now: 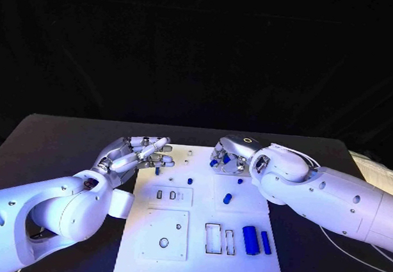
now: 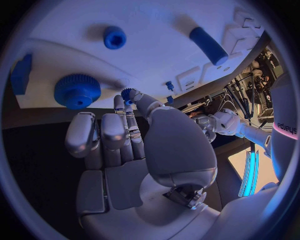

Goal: Assemble the parts on the task board

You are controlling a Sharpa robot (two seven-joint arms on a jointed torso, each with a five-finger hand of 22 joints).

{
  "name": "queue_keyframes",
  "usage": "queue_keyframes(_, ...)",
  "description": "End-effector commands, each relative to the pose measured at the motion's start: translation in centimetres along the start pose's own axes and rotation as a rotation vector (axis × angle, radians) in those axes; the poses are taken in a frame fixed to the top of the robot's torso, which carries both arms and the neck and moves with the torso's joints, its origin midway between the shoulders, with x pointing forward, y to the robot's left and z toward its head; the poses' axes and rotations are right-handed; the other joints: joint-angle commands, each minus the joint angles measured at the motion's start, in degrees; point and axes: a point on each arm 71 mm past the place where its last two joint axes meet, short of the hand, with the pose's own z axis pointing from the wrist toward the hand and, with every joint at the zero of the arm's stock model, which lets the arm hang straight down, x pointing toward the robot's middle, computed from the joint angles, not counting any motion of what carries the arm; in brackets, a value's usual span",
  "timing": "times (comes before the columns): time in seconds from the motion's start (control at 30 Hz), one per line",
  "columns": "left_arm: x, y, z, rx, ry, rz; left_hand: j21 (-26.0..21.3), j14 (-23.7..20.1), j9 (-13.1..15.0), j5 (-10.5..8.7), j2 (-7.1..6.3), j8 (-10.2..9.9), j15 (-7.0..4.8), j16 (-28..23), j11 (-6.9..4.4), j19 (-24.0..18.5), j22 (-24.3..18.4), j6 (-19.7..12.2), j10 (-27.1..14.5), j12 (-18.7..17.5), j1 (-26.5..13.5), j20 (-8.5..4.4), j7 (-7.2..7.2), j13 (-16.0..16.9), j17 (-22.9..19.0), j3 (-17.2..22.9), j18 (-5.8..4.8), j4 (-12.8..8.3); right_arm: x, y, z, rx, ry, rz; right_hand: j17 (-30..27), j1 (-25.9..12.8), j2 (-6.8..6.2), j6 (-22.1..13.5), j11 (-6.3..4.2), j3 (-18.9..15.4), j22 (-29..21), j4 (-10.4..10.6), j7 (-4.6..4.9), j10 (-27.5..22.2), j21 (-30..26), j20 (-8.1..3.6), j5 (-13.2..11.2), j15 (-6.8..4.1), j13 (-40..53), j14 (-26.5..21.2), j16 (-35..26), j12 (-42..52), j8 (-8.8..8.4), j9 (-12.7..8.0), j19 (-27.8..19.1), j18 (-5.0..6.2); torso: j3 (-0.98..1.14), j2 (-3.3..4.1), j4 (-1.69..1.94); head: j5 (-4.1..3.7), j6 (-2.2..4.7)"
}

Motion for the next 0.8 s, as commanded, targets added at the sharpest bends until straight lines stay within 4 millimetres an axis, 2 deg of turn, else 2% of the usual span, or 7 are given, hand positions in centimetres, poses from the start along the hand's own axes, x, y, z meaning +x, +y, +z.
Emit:
queue_keyframes(0.03, 0.1, -0.1, 0.0, 0.005, 0.02, -0.011, -0.44, -0.24, -0.08, -0.19, 0.42, -0.37, 0.39, -0.37, 0.09, 0.32, -0.12, -0.44, -0.37, -0.23, 0.41, 0.12, 0.9, -0.07, 0.11, -0.13, 0.51, -0.35, -1.2, 0.7, 0.0, -0.02, -0.153, 0.013, -0.03, 0.4, 0.35, 0.39, 0.06, 0.45, 0.08, -0.01, 0.14, 0.36, 0.37, -0.09, -0.35, -0.54, -0.06, 0.84, 0.22, -0.05, 0.02, 0.55, 0.13, -0.68, -0.04, 0.15, 0.11, 0.07, 0.27)
queue_keyframes(0.27, 0.1, -0.1, 0.0, 0.006, 0.022, -0.012, -0.44, -0.24, -0.08, -0.19, 0.42, -0.37, 0.39, -0.37, 0.09, 0.32, -0.12, -0.44, -0.37, -0.23, 0.41, 0.12, 0.9, -0.07, 0.11, -0.13, 0.51, -0.35, -1.3, 1.4, 0.7, -0.005, -0.202, 0.031, -0.04, 0.38, -0.06, 0.13, 0.24, 0.89, 0.16, 0.27, 0.36, 0.1, 0.47, -0.04, -0.53, -0.42, -0.15, 0.77, 0.3, -0.37, -0.24, 0.53, 0.05, -0.69, -0.15, 0.28, 0.18, 0.09, 0.46)
queue_keyframes(0.47, 0.1, -0.1, 0.0, 0.006, 0.02, -0.011, -0.58, -0.38, -0.07, -0.16, 0.44, -0.37, 0.44, -0.55, 0.11, 0.23, -0.19, -0.48, -0.39, -0.29, 0.42, 0.16, 0.91, -0.05, 0.19, -0.25, 0.49, -0.46, -0.9, 2.3, 2.1, -0.005, -0.201, 0.04, 0.05, 0.54, -0.29, -0.02, 0.33, 1.31, 0.22, 0.39, 0.46, -0.09, 0.55, 0.02, -0.43, -0.35, -0.19, 0.74, 0.43, -0.53, -0.4, 0.52, -0.01, -0.7, -0.15, 0.4, 0.34, 0.09, 0.68)
queue_keyframes(0.63, 0.1, -0.1, 0.1, 0.005, 0.02, -0.012, -0.72, -0.53, -0.05, -0.16, 0.46, -0.34, 0.48, -0.73, 0.11, 0.14, -0.26, -0.44, -0.3, -0.29, 0.34, 0.19, 0.89, -0.02, 0.26, -0.4, 0.48, -0.51, -0.3, 3.1, 3.3, -0.011, -0.177, 0.045, 0.12, 0.4, -0.68, -0.13, 0.43, 1.42, 0.32, 0.57, 0.56, -0.24, 0.63, 0.08, -0.39, -0.27, -0.21, 0.72, 0.53, -0.6, -0.52, 0.52, -0.04, -0.71, -0.12, 0.5, 0.42, -0.03, 0.58)
queue_keyframes(0.8, 0.2, -0.1, 0.1, 0.003, 0.025, -0.021, -0.74, -0.55, -0.04, -0.16, 0.47, -0.34, 0.49, -0.76, 0.11, 0.13, -0.27, -0.43, -0.28, -0.28, 0.32, 0.2, 0.89, -0.01, 0.27, -0.41, 0.48, -0.52, 0.4, 3.4, 4.2, 0.004, -0.13, 0.043, 0.08, 0.18, -1.03, -0.21, 0.5, 1.54, 0.31, 0.9, 0.62, -0.38, 0.66, 0.16, -0.78, -0.18, -0.22, 0.68, 0.58, -0.63, -0.65, 0.52, -0.14, -0.7, -0.28, 0.64, 0.78, -0.1, 0.61)
